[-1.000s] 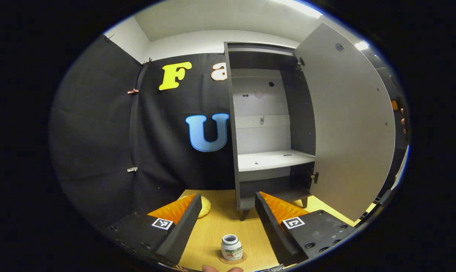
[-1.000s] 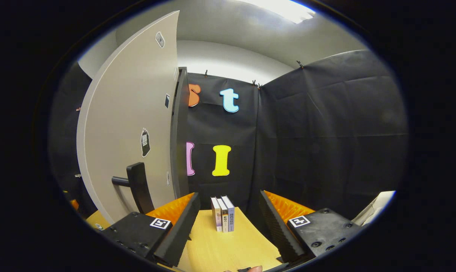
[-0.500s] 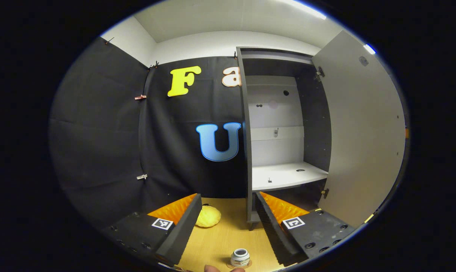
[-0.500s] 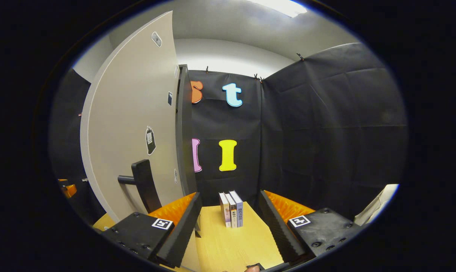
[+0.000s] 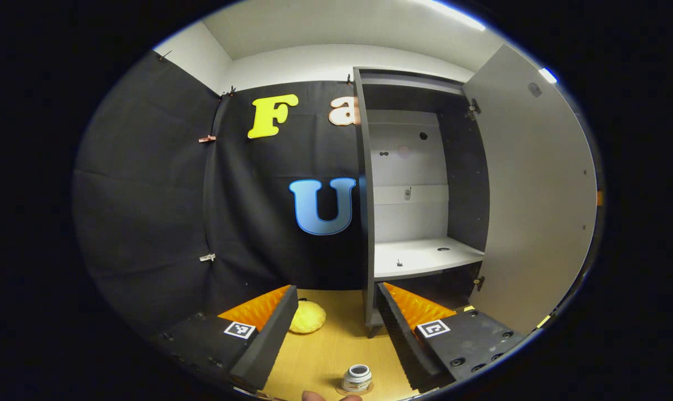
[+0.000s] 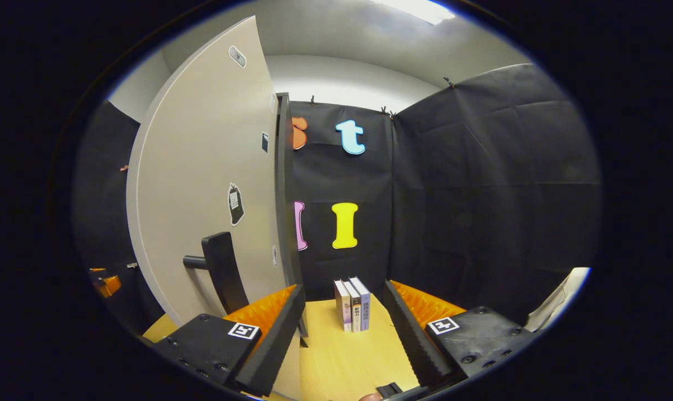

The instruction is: Open the cabinet door with the right hand, grasp the bottle in the cabinet with the left hand and place it on the coaster, then close the cabinet door with the right hand.

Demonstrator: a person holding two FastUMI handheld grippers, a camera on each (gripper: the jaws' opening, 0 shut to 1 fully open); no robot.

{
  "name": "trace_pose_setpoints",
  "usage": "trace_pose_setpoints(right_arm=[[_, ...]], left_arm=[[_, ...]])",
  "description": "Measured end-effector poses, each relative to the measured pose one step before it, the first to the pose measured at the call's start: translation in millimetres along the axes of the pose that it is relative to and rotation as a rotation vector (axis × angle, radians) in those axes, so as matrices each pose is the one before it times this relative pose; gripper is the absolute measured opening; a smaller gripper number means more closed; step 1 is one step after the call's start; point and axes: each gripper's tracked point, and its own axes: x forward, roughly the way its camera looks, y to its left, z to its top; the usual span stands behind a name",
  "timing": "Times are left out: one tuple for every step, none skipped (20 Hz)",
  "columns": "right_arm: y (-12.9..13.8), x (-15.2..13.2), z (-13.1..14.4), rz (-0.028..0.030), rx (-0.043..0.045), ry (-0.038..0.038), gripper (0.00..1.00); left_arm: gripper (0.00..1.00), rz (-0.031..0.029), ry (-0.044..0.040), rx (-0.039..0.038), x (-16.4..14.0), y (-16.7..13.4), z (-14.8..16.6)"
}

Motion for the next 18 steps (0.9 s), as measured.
trace_pose_setpoints(right_arm=[[7.39, -1.94, -0.84, 0.0101, -0.00005, 0.00174, 0.94], [7.97, -1.47, -0.56, 0.01086, -0.00102, 0.00061, 0.94], [8.2, -0.2, -1.02, 0.01265, -0.00172, 0.00148, 0.94], [9.2, -1.07, -0.62, 0.01313, 0.00049, 0.00177, 0.94], [8.95, 1.05, -1.74, 0.01368, 0.00039, 0.00162, 0.94], [8.66, -0.19, -1.13, 0.01267, 0.00328, 0.0011, 0.94], [7.62, -0.55, -1.1, 0.00885, 0.00437, 0.00334, 0.94], [7.61, 0.91, -1.5, 0.00708, 0.00469, 0.00235, 0.94], [7.03, 0.23, -0.74, 0.00565, 0.00295, 0.00008, 0.94], [6.7, 0.84, -0.14, 0.00845, 0.00087, 0.00108, 0.94], [8.36, 1.67, -1.08, 0.00963, 0.00203, 0.00338, 0.94], [6.41, 2.02, -1.48, 0.00889, 0.00096, 0.00407, 0.94], [5.99, 0.95, -0.73, 0.00727, 0.00203, 0.00265, 0.94], [6.34, 1.27, -0.45, 0.00826, -0.00188, 0.00085, 0.94], [5.46, 1.85, -0.14, 0.00647, 0.00119, -0.00003, 0.94], [6.35, 1.77, -1.77, 0.00771, 0.00218, 0.0022, 0.94], [6.1, 2.11, -1.12, 0.00823, 0.00631, 0.00309, 0.94], [6.22, 2.29, -1.87, 0.00821, 0.00653, 0.0034, 0.94]], left_arm=[[0.9, -0.00413, -0.00214, 0.00036, -0.99, -0.05, -0.31], [0.9, -0.0017, -0.00192, 0.00139, -0.17, 0.71, 0.89], [0.9, -0.00245, -0.00038, 0.00173, 1.09, 0.0, -0.25], [0.9, -0.00125, -0.00112, 0.00227, -0.75, 0.8, -0.15], [0.9, -0.00139, -0.00068, 0.00276, -0.47, 0.66, -0.12], [0.89, -0.00018, 0.00073, 0.0025, -0.85, 1.0, 0.11], [0.9, -0.0022, -0.00191, 0.00026, -1.16, 0.21, -0.69], [0.9, -0.0041, -0.00492, -0.00244, -0.27, -0.36, 1.31], [0.9, -0.00087, -0.00095, -0.00231, -1.17, 0.6, -0.34], [0.9, -0.00156, 0.0046, -0.00109, -1.0, 0.11, -1.08], [0.89, 0.00134, 0.00304, 0.00037, -0.49, 0.17, -1.82], [0.89, 0.00024, 0.00279, -0.00002, -0.33, 0.27, 0.09], [0.9, -0.00075, 0.00306, 0.00083, -0.51, -0.2, -1.29], [0.9, 0.00077, 0.00121, 0.00217, 0.53, 0.65, 0.11], [0.89, 0.00027, -0.00034, 0.00275, -0.82, 0.05, -0.14], [0.9, 0.00117, -0.00201, 0.00188, 0.04, 0.61, 0.81], [0.89, -0.00003, -0.00202, 0.00049, -0.37, 0.55, -0.12], [0.9, 0.00169, -0.00057, -0.00037, -0.29, 0.43, 0.22]])
